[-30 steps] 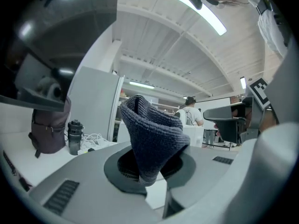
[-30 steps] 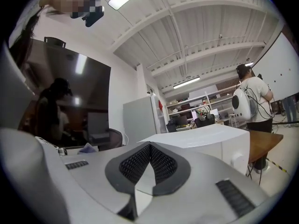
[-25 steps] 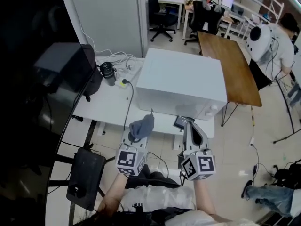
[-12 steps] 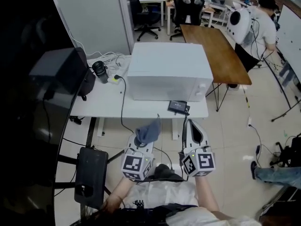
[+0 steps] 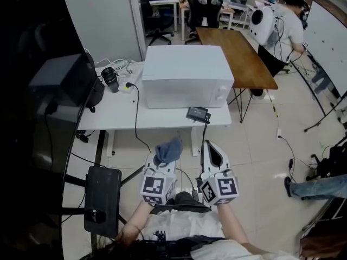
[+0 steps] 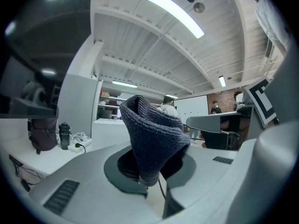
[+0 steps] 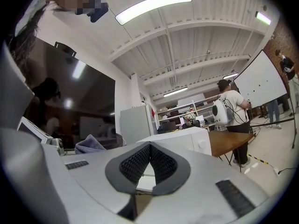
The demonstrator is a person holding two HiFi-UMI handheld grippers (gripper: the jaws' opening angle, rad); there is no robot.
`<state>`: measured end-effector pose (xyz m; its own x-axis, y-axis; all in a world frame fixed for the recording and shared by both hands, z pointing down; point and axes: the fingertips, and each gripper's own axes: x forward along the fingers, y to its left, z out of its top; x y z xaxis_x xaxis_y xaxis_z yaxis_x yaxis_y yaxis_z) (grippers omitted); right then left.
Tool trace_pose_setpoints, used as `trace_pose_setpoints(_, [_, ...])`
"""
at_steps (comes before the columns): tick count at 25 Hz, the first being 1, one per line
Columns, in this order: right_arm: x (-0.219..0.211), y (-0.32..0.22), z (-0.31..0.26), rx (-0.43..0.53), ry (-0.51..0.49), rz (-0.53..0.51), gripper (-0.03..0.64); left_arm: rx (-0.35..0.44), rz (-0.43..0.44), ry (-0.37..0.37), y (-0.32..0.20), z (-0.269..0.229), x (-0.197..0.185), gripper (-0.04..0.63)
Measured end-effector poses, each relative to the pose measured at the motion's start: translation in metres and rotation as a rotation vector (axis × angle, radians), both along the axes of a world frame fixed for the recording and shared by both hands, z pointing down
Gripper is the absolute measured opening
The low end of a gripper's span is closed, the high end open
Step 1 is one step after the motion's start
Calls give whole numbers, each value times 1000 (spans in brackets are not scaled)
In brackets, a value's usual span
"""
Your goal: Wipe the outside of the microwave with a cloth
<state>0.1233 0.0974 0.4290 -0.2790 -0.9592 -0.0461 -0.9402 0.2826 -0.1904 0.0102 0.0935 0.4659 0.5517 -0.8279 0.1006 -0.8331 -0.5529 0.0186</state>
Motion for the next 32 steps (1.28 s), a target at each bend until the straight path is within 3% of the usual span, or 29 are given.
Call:
trace_pose_setpoints(4, [-11, 6, 3, -9, 13, -54, 12, -3, -30, -32, 4, 6, -4, 46])
trace_pose_setpoints(8, [-12, 7, -1, 0, 55, -97, 12, -13, -51, 1, 5, 2, -2, 47])
trace_pose_setpoints(13, [-4, 6, 0, -35, 12, -90, 11, -11, -57, -12, 6, 0, 3, 46])
trace_pose_setpoints(32, [-4, 13, 9, -49, 26, -84, 11, -19, -62, -26, 14, 2, 0, 47])
